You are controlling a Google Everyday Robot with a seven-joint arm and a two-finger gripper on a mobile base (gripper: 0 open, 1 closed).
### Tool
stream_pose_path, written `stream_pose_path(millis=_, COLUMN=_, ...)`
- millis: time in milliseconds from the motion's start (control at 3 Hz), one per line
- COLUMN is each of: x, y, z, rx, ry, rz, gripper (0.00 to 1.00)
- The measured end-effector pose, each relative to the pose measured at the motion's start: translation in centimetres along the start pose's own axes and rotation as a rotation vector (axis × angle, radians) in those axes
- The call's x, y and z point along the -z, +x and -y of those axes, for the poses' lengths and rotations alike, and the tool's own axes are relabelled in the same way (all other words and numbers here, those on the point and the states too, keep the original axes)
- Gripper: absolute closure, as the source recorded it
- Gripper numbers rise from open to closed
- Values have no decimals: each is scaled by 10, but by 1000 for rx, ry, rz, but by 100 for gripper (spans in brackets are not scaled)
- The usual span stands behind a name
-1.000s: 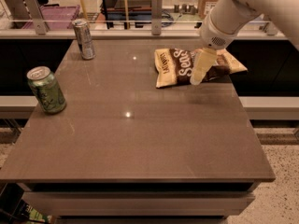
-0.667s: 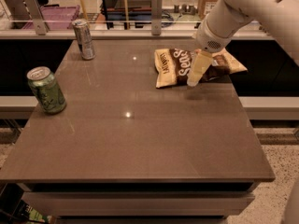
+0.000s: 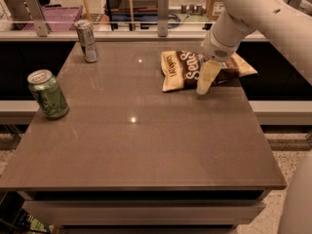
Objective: Move brown chip bag near green can
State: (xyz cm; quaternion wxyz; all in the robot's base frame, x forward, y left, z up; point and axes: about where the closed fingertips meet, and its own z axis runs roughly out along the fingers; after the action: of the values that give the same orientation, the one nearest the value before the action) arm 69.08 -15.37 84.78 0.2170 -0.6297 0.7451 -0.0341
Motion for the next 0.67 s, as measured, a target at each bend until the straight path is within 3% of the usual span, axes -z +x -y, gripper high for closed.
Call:
stream_pose_path(millis=333, x=-6, y=15, z=6, rx=17, ry=4, rz=-53, gripper=3)
stream_pose_path(millis=667, x=-8, y=13, z=5, rx=17, ry=0, rz=-49, gripper=26)
